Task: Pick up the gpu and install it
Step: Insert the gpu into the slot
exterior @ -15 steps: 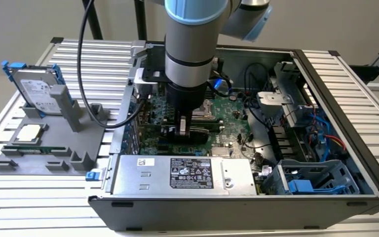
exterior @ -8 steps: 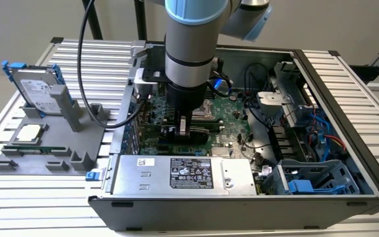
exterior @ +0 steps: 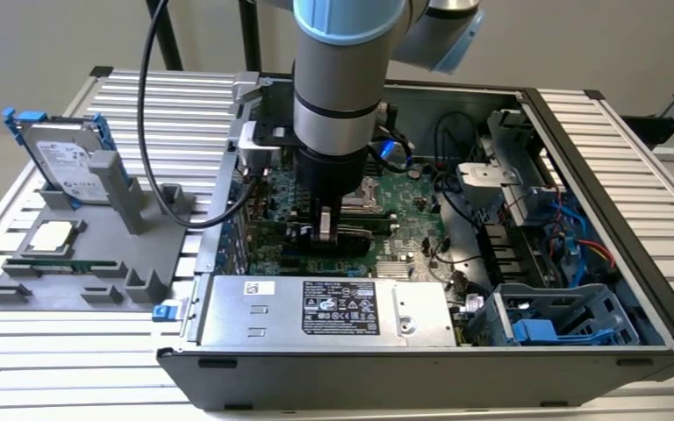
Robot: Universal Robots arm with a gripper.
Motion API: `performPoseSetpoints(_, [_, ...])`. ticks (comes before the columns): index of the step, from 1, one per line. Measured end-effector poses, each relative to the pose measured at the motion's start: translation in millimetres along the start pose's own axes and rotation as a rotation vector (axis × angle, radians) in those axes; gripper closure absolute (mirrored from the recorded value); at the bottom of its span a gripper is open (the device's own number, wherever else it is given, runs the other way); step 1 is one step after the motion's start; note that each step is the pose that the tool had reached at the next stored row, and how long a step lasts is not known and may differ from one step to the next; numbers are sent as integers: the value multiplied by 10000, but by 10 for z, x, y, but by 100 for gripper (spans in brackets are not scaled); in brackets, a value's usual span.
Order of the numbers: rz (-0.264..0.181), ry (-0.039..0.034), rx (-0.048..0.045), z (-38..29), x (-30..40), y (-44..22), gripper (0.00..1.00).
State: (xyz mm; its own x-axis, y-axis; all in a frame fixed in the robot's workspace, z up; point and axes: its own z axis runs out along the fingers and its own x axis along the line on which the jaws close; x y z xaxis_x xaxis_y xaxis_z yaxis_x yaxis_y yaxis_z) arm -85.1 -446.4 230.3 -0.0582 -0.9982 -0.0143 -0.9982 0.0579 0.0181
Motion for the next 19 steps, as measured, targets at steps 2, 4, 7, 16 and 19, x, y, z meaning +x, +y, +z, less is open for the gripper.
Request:
performPoseSetpoints(2, [1, 0, 2, 2, 1, 1, 100])
performPoseSetpoints(4, [2, -61, 30, 28, -3, -1, 0])
performPoseSetpoints(7, [0, -21, 12, 12, 2, 1, 0])
performPoseSetpoints(16, [1, -20, 12, -205, -1, 5, 0])
performPoseSetpoints(19, [1, -20, 12, -342, -3, 7, 0])
